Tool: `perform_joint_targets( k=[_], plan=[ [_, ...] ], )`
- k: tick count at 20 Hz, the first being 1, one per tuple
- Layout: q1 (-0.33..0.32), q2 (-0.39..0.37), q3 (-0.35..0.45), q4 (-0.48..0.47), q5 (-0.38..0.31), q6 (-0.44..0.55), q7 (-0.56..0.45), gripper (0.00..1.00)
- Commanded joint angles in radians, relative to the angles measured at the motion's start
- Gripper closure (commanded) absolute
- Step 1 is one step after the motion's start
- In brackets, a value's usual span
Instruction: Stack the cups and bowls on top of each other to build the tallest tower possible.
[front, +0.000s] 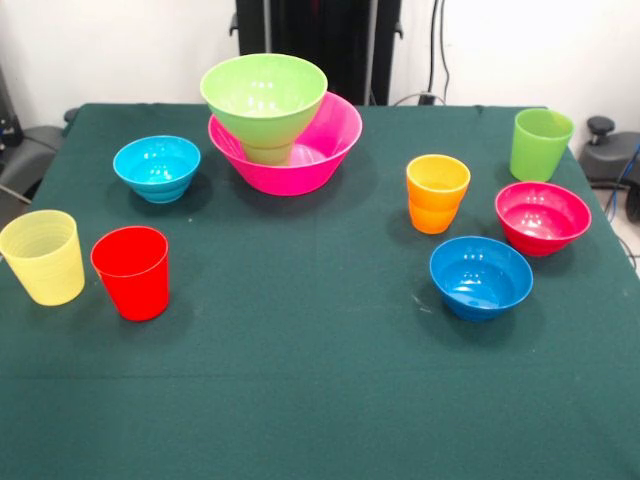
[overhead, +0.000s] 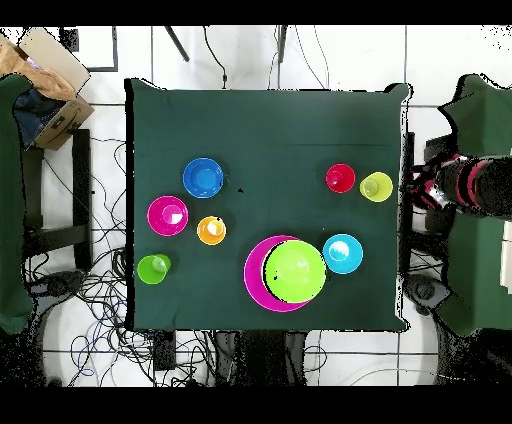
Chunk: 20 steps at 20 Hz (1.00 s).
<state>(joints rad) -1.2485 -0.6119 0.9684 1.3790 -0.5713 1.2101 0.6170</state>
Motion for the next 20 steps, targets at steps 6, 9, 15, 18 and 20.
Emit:
perform_joint_targets(
  k=[6,9,15,18,20],
  plan=[
    [0.086,0.036,-0.04,0.171,-0.071,-0.077,-0.114,0.0],
    [0.091,0.028,-0.046,0.208,-0.069,-0.126,-0.051,0.0],
    [0.11,-0.021,-0.057,0.253,-0.055,-0.151,0.006,0.0],
    [0.112,-0.03,-0.059,0.268,-0.058,-0.169,0.0,0.0],
    [0.107,-0.026,-0.06,0.262,-0.057,-0.169,-0.018,0.0]
  ],
)
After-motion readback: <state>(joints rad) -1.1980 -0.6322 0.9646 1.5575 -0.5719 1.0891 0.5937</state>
